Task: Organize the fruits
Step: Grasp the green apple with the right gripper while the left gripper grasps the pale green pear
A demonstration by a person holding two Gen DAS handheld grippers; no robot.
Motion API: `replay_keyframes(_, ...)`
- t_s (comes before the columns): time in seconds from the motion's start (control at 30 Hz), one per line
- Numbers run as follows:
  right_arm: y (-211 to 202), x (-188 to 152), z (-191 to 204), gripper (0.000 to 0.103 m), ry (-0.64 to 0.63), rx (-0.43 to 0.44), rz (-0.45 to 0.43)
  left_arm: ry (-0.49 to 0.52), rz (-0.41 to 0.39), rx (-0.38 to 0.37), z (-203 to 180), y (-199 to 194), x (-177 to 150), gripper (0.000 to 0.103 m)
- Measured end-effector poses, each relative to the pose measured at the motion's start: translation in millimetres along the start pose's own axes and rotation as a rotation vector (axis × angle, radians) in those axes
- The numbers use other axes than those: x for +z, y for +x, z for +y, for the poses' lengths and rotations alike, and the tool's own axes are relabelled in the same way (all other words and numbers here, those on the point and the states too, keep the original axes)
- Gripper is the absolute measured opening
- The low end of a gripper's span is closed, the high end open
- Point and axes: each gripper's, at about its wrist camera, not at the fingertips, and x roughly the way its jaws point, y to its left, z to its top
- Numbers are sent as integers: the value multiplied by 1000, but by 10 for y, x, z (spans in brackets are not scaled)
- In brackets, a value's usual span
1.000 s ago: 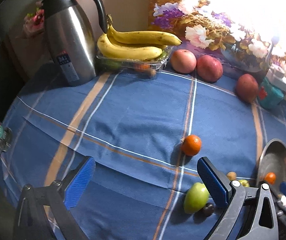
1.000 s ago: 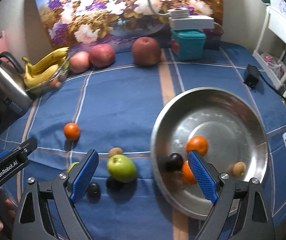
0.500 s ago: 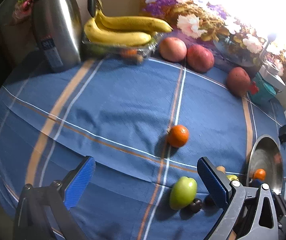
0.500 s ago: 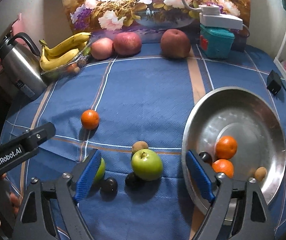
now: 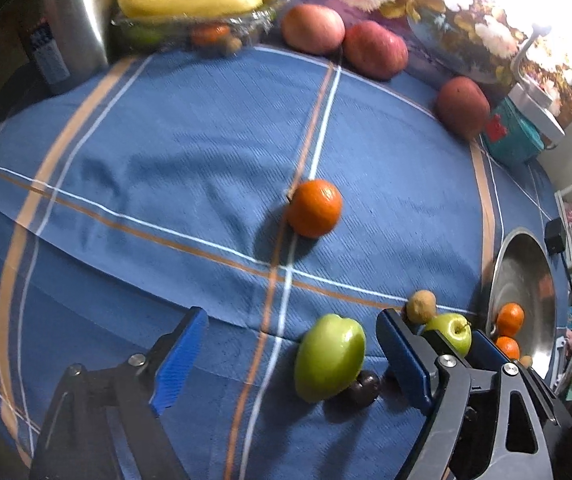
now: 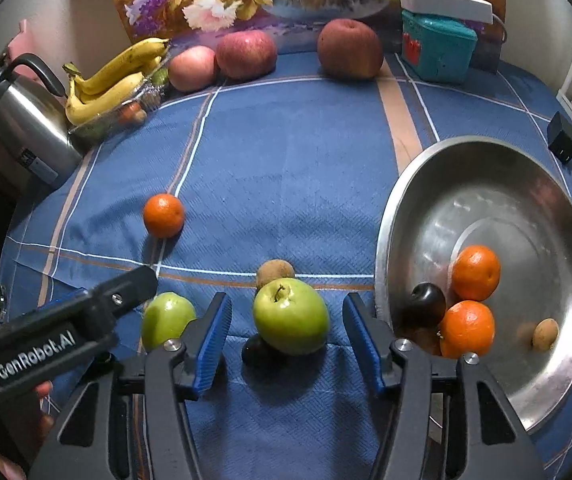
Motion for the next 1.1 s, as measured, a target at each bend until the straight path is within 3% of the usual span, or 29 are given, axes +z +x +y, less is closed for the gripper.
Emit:
replay_keyframes(0.47, 158, -6, -4, 53, 5, -21, 53, -52, 80, -36, 4, 186, -105, 75)
replay_keyframes(0.8, 221, -12, 0, 53, 0, -29, 64, -42, 93, -84, -68, 182, -140, 43)
replay_keyframes(1.1, 251, -10, 20, 53, -11, -34, 65, -42, 92, -82, -62, 171, -126, 43)
